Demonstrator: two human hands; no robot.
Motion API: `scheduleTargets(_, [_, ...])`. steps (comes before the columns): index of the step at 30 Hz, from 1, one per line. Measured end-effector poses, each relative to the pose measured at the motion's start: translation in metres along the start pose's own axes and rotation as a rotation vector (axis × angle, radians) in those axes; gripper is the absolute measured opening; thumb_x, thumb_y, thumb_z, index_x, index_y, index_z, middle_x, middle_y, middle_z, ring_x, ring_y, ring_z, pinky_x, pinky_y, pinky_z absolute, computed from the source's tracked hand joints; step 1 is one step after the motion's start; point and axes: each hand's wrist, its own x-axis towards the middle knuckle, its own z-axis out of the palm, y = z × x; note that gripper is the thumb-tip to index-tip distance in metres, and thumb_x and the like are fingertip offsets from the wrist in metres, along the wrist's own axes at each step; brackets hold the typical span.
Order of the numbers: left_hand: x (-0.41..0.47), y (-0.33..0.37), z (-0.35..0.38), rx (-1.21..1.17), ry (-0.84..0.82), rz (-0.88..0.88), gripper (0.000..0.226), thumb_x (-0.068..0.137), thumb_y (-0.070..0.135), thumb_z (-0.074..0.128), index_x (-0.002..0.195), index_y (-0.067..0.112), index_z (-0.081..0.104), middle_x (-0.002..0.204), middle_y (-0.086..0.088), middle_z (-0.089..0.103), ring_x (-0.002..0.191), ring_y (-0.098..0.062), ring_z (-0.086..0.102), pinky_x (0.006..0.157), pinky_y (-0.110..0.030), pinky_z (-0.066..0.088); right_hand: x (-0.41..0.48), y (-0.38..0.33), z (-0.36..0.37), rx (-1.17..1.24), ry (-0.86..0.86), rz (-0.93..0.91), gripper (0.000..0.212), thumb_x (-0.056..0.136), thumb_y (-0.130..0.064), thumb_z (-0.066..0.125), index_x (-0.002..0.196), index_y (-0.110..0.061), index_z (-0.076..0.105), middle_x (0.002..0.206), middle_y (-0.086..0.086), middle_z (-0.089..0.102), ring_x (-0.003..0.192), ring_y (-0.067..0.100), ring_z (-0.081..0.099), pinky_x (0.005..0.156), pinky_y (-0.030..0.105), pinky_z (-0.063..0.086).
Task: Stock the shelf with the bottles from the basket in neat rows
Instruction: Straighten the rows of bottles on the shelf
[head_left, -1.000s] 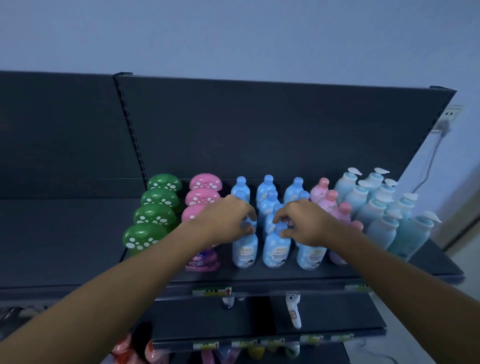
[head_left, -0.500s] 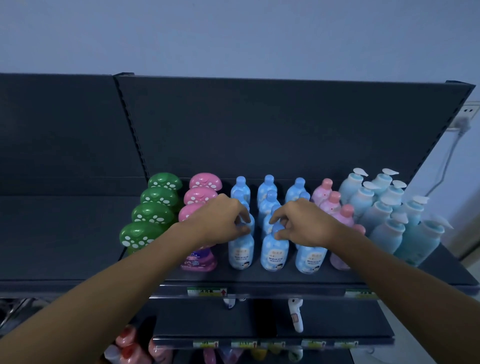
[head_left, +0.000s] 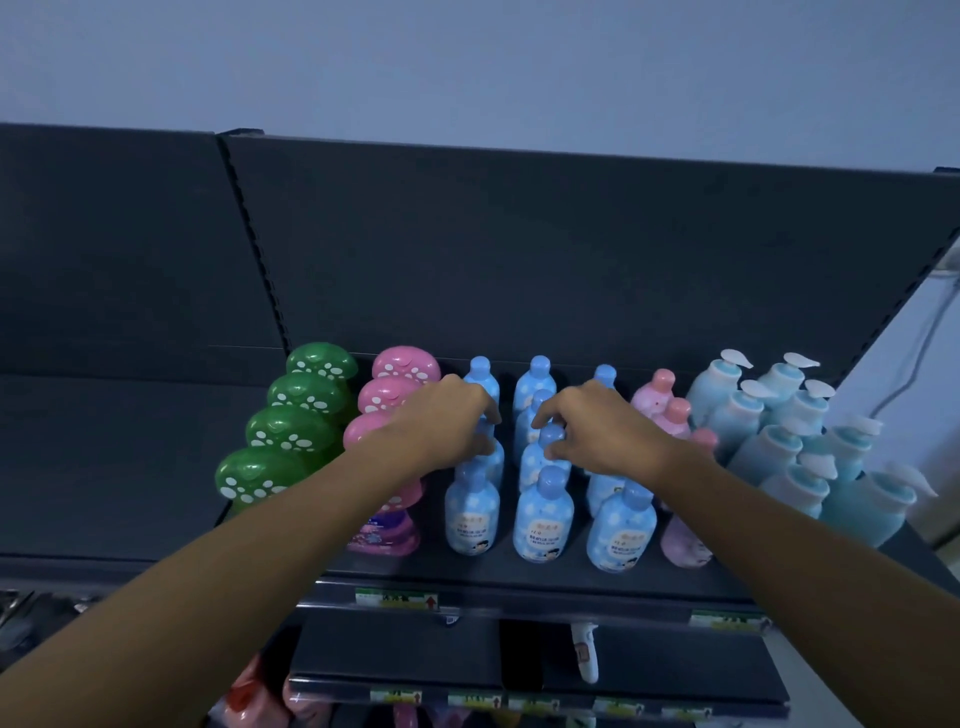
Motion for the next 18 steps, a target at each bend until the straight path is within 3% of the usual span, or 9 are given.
scheduleTargets(3, [0.0024,-0.0006,0.0009,-0.012,0.019,-0.008,0.036,0.086,0.028,0.074,0.122,0.027,0.071,0.114,-0.007,0.067,0.099,-0.025,0.066,0.086,-0.043,0.057,0.0022,0.0025,0.0023,0.013,0.039,-0.005,0.027,0.087,-0.018,0.072,0.113,-0.024,0.073,0.081,-0.009,0.055,0.083,0.014,0.064,0.077,0.036,0.058])
scheduleTargets(10, [0.0031,-0.0035,-0.0003,0.018,0.031,-0.005,0.035,0.086,0.02,0.074,0.121,0.021,0.074,0.107,-0.003,0.073,0.094,-0.022,0.068,0.082,-0.04,0.059,0.0059,-0.0005,0.004,0.054,0.039,-0.01,0.026,0.085,-0.018,0.076,0.111,-0.02,0.075,0.079,-0.01,0.056,0.084,0.012,0.067,0.08,0.034,0.059])
scheduleTargets(18, [0.0032,-0.0065,-0.0025,-0.011,0.023,-0.012,0.04,0.083,0.032,0.08,0.121,0.021,0.074,0.109,-0.003,0.072,0.098,-0.022,0.067,0.085,-0.04,0.058,0.0075,-0.0046,-0.0023,0.016,-0.012,-0.005,0.03,0.085,-0.023,0.075,0.115,-0.023,0.073,0.101,0.0,0.071,0.092,0.012,0.066,0.083,0.034,0.057])
